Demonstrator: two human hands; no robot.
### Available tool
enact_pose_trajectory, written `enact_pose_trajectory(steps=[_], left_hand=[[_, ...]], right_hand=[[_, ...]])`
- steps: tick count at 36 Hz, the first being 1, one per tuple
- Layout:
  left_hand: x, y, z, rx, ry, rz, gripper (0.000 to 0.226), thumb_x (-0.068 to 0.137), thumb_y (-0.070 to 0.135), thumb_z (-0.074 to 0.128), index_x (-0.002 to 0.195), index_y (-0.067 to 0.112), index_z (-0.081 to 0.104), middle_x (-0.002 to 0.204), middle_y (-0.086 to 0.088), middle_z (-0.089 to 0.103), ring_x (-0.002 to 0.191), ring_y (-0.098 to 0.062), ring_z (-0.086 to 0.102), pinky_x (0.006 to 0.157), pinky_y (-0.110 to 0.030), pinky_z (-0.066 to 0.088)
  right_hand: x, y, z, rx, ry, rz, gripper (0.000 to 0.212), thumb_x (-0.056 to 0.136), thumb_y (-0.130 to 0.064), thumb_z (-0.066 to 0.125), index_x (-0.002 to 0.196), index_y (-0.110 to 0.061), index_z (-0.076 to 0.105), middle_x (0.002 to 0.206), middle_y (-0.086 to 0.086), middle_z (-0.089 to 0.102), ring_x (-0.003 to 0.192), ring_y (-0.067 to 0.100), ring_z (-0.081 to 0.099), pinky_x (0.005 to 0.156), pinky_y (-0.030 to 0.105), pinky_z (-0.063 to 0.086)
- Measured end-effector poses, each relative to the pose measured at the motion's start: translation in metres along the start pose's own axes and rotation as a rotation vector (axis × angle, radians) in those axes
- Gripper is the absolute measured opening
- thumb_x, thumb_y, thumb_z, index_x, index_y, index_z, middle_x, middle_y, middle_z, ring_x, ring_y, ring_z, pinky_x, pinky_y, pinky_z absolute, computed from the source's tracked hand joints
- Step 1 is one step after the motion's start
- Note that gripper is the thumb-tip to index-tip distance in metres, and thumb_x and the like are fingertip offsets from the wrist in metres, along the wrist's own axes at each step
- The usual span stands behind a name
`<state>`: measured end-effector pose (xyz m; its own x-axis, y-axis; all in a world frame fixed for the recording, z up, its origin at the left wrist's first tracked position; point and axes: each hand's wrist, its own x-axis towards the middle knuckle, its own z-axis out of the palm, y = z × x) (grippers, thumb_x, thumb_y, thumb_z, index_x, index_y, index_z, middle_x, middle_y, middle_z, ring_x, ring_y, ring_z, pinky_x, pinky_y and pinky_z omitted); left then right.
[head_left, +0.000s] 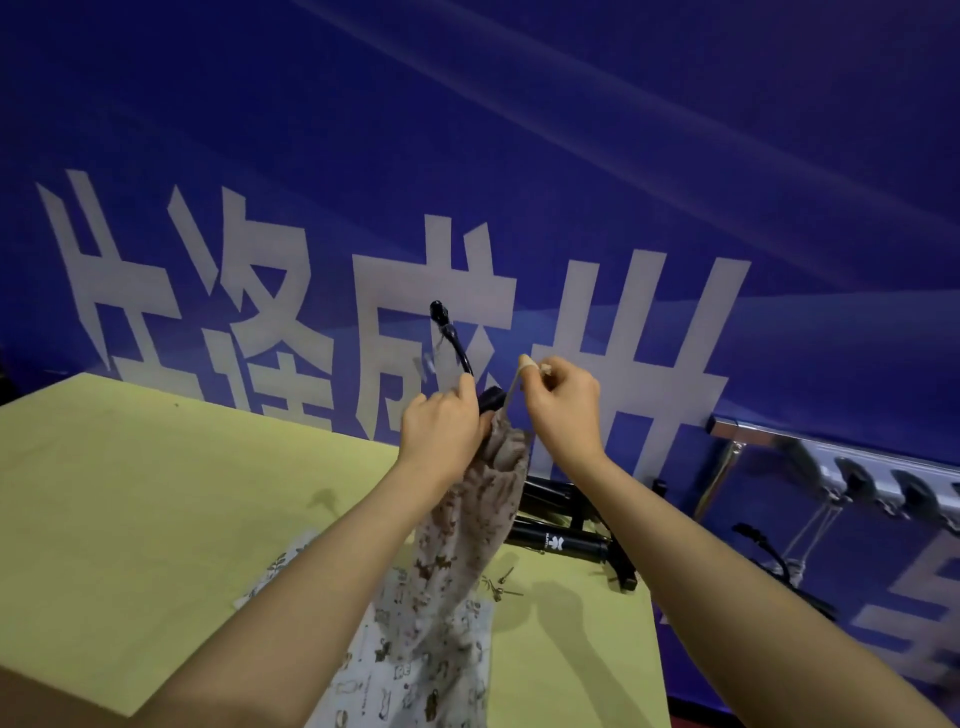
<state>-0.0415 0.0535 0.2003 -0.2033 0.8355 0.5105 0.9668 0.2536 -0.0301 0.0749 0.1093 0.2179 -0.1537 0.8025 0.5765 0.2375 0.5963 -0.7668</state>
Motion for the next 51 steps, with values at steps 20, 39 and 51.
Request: enact_pose_trajectory(steps=[20,39,51], left_hand=[[-0.006,0.076,-0.007,-0.201,-0.091,-0.008,0.045,0.094,0.049,0.042,0.120,0.013,0.035,0.117,-0.009,0.052,0.099,-0.027,0.060,0.067,-0.035,0.046],[-0.051,0.247,-0.014,-0.841,-0.405,0.038,0.016,0.084,0.031,0.059,0.075,0.030,0.045,0.081,0.009,0.052,0.094,-0.013,0.045,0.094,-0.032,0.028],[-0.068,0.301,-0.004,-0.350,-0.354,0.065,0.040,0.099,0.039,0.030,0.101,0.016,0.062,0.096,-0.010,0.069,0.099,-0.029,0.060,0.087,-0.033,0.038]], right_hand=[[0.011,0.000,-0.079,0.013,0.111,-0.008,0.043,0.092,-0.021,0.058,0.058,0.003,0.049,0.050,0.014,0.045,0.051,0.015,0.042,0.056,0.035,0.044],[-0.040,0.058,-0.212,0.007,0.010,0.104,0.048,0.087,-0.010,0.062,0.047,-0.016,0.038,0.036,-0.008,0.036,0.039,0.003,0.035,0.048,0.015,0.035],[-0.060,0.066,-0.265,-0.027,0.100,0.051,0.044,0.088,-0.013,0.062,0.053,-0.004,0.037,0.049,0.003,0.033,0.049,0.007,0.027,0.054,0.029,0.032]])
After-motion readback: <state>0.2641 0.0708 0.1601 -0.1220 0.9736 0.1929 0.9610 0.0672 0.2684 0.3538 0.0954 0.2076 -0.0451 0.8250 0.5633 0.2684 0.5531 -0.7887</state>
